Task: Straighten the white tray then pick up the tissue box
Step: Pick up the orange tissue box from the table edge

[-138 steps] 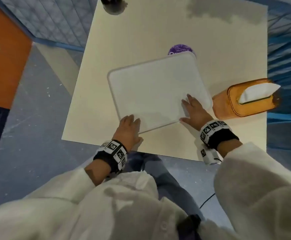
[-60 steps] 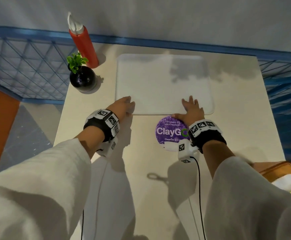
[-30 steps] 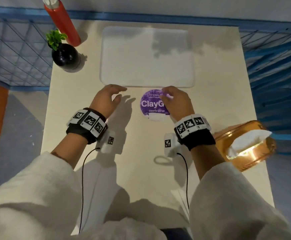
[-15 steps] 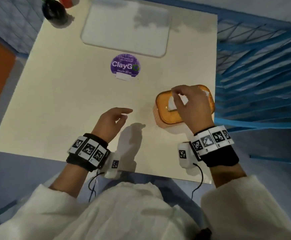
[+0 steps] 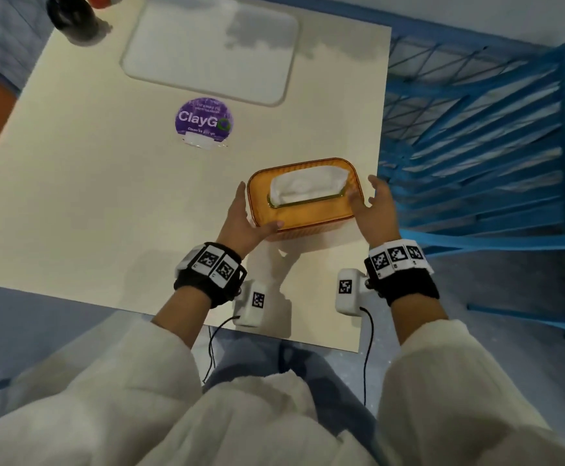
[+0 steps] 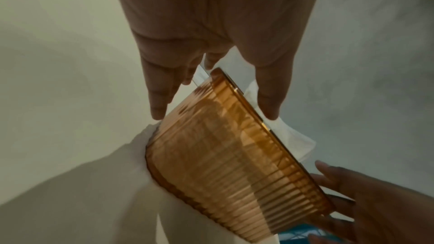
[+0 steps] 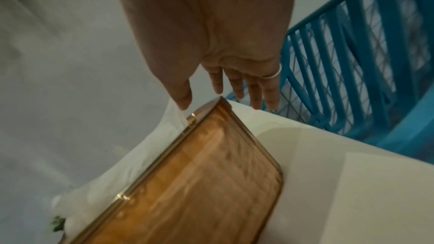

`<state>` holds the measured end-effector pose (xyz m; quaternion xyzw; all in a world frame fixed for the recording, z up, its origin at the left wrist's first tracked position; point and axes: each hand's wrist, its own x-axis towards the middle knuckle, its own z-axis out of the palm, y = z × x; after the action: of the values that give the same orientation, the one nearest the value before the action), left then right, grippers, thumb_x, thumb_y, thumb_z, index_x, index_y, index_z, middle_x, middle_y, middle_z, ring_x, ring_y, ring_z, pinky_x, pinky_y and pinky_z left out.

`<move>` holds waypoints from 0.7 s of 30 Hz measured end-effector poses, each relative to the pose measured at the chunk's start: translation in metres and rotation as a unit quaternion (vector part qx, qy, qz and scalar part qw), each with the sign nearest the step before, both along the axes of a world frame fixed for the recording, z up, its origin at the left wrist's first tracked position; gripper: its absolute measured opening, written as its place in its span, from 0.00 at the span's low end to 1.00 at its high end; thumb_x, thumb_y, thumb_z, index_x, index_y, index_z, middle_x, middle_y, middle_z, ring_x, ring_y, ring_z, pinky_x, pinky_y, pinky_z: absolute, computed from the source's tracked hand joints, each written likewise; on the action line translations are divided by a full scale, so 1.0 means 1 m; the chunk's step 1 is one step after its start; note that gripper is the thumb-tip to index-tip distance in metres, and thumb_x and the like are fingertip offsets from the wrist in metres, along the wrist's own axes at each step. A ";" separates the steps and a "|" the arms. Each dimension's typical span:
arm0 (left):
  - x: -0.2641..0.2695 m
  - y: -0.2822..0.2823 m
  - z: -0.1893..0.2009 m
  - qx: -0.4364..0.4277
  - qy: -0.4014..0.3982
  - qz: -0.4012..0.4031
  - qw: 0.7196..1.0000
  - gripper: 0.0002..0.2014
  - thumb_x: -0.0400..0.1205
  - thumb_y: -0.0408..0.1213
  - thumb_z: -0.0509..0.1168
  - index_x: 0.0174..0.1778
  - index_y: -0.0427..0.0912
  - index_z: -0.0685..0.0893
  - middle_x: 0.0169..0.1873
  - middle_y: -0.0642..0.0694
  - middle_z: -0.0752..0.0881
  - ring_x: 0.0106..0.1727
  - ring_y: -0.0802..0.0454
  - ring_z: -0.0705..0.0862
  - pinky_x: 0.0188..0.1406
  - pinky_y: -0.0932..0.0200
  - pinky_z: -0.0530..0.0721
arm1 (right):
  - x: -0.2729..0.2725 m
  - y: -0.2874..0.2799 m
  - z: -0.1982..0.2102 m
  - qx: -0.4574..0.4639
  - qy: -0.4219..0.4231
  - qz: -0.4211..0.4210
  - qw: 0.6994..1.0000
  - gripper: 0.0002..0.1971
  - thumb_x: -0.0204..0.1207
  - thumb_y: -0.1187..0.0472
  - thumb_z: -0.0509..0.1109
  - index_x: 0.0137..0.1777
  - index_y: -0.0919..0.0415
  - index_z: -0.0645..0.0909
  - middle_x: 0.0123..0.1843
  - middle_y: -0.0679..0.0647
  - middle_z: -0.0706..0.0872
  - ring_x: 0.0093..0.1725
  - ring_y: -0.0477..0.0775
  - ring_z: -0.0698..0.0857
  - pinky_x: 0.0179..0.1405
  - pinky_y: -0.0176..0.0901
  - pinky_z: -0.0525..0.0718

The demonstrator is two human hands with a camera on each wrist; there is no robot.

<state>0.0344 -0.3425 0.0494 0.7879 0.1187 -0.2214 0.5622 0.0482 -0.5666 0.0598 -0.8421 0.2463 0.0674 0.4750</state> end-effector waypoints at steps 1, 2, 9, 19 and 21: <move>0.002 -0.001 -0.002 -0.005 0.001 -0.001 1.000 0.56 0.64 0.49 0.76 0.79 0.46 0.46 0.82 0.42 0.55 0.79 0.41 0.62 0.78 0.37 0.66 | 0.000 0.001 -0.004 0.014 0.014 0.006 1.000 0.30 0.77 0.51 0.66 0.76 0.58 0.61 0.79 0.60 0.67 0.75 0.59 0.69 0.76 0.55 0.70; 0.005 -0.002 -0.003 -0.005 0.003 0.000 1.000 0.56 0.64 0.48 0.76 0.80 0.46 0.45 0.81 0.42 0.56 0.79 0.41 0.63 0.78 0.38 0.66 | 0.000 0.002 -0.008 0.026 0.024 0.013 0.999 0.31 0.77 0.51 0.65 0.77 0.59 0.59 0.78 0.60 0.67 0.75 0.59 0.70 0.76 0.52 0.70; 0.016 -0.006 -0.007 -0.010 -0.026 0.011 1.000 0.46 0.67 0.32 0.78 0.76 0.45 0.56 0.63 0.54 0.70 0.64 0.55 0.72 0.64 0.55 0.76 | 0.000 0.009 -0.014 0.050 0.030 -0.002 0.998 0.25 0.80 0.52 0.61 0.73 0.63 0.65 0.67 0.61 0.79 0.58 0.51 0.75 0.55 0.40 0.69; 0.118 -0.044 0.011 -0.034 -0.072 0.031 0.996 0.48 0.66 0.35 0.79 0.77 0.40 0.55 0.72 0.40 0.75 0.65 0.49 0.77 0.62 0.58 0.75 | 0.121 -0.019 0.011 0.027 -0.036 -0.045 0.998 0.21 0.81 0.56 0.60 0.72 0.63 0.65 0.57 0.53 0.77 0.55 0.48 0.75 0.49 0.32 0.69; 0.151 -0.056 0.016 -0.027 -0.083 0.022 0.996 0.48 0.67 0.35 0.78 0.77 0.39 0.55 0.72 0.40 0.75 0.68 0.46 0.77 0.62 0.60 0.74 | 0.156 -0.031 0.012 0.028 -0.045 -0.046 0.998 0.21 0.81 0.56 0.60 0.70 0.64 0.67 0.55 0.54 0.78 0.54 0.53 0.79 0.49 0.38 0.74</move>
<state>0.1857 -0.3988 0.0651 0.7856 0.0826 -0.1459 0.5956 0.2039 -0.5975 0.0719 -0.8183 0.2613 0.0141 0.5119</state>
